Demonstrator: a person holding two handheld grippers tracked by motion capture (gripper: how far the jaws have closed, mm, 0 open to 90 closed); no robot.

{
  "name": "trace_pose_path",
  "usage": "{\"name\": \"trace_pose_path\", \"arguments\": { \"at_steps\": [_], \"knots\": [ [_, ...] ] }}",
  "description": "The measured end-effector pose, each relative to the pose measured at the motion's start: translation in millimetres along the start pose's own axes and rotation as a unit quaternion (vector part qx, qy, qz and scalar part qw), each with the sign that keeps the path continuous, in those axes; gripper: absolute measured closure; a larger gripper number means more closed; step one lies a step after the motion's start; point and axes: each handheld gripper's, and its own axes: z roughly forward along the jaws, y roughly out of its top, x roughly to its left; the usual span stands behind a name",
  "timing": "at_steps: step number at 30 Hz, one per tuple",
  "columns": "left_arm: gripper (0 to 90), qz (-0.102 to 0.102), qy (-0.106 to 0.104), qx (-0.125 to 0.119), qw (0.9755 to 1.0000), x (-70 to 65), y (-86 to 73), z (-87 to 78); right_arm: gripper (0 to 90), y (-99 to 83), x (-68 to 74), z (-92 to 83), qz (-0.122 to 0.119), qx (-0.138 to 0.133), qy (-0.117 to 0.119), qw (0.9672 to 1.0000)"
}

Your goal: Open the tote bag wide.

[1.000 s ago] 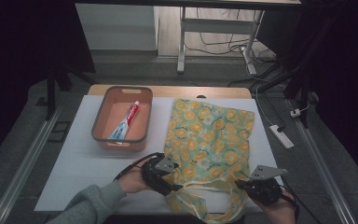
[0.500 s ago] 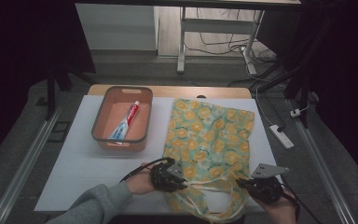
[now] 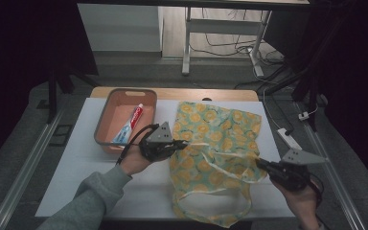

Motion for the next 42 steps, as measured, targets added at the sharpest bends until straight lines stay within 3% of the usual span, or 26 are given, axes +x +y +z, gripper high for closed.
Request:
{"name": "trace_pose_path", "arguments": {
  "at_steps": [4,6,8,9,10,13,15,17,20,21,22,25,29,33,37,41,42],
  "knots": [
    [89.1,-0.015,0.027,0.007,0.9995,15.0,1.6,12.9,89.6,12.4,-13.8,16.4,-0.004,0.005,-0.01,0.9999],
    [89.1,-0.03,0.038,0.016,0.9987,23.2,-1.6,21.1,89.6,16.0,-25.3,31.2,0.013,0.01,-0.005,0.9998],
    [89.1,-0.043,0.041,0.027,0.9979,30.5,-6.3,29.2,89.4,15.8,-35.1,47.4,0.026,0.024,-0.001,0.9994],
    [89.1,-0.048,0.043,0.032,0.9974,33.3,-8.9,32.8,88.8,12.0,-41.1,63.6,0.034,0.044,0.002,0.9984],
    [89.1,-0.053,0.041,0.037,0.997,35.8,-11.2,35.8,88.8,12.0,-41.1,63.6,0.034,0.044,0.002,0.9984],
    [89.1,-0.063,0.038,0.05,0.996,39.5,-16.5,42.3,85.6,3.3,-41.5,82.9,0.031,0.08,0.009,0.9963],
    [89.1,-0.067,0.037,0.056,0.9955,40.1,-18.2,44.8,73.4,0.1,-38.5,88.2,0.035,0.094,0.01,0.9949],
    [89.1,-0.071,0.038,0.058,0.9951,40.5,-18.9,46.3,56.6,2.5,-34.7,84.9,0.037,0.081,0.014,0.9959],
    [89.1,-0.074,0.044,0.062,0.9944,40.7,-19.3,48.0,37.3,15.7,-23.4,67.4,0.013,0.043,0.02,0.9988],
    [89.1,-0.075,0.046,0.062,0.9942,40.8,-19.5,48.6,32.0,27.4,-12.0,56.6,-0.011,0.027,0.029,0.9991],
    [89.1,-0.077,0.047,0.063,0.9939,41.4,-19.5,49.0,32.0,27.4,-12.0,56.6,-0.011,0.027,0.029,0.9991],
    [89.1,-0.082,0.049,0.064,0.9934,42.9,-20.3,51.3,28.3,41.8,7.0,56.2,-0.05,0.032,0.06,0.9964],
    [89.0,-0.09,0.049,0.069,0.9923,46.3,-22.2,53.8,22.8,54.7,27.2,75.5,-0.081,0.044,0.11,0.9897],
    [89.0,-0.091,0.047,0.07,0.9923,47.4,-23.1,54.8,13.8,61.7,45.5,104.5,-0.128,0.085,0.106,0.9825],
    [89.0,-0.092,0.045,0.07,0.9923,47.0,-23.3,55.7,3.7,61.2,48.8,140.3,-0.13,0.118,0.107,0.9785],
    [89.0,-0.091,0.043,0.067,0.9927,46.3,-22.6,54.7,1.1,59.4,47.4,167.4,-0.142,0.143,0.08,0.9762],
    [89.0,-0.092,0.042,0.066,0.9927,46.5,-22.5,54.0,1.2,58.0,45.2,172.9,-0.14,0.152,0.083,0.9749]
  ]
}}
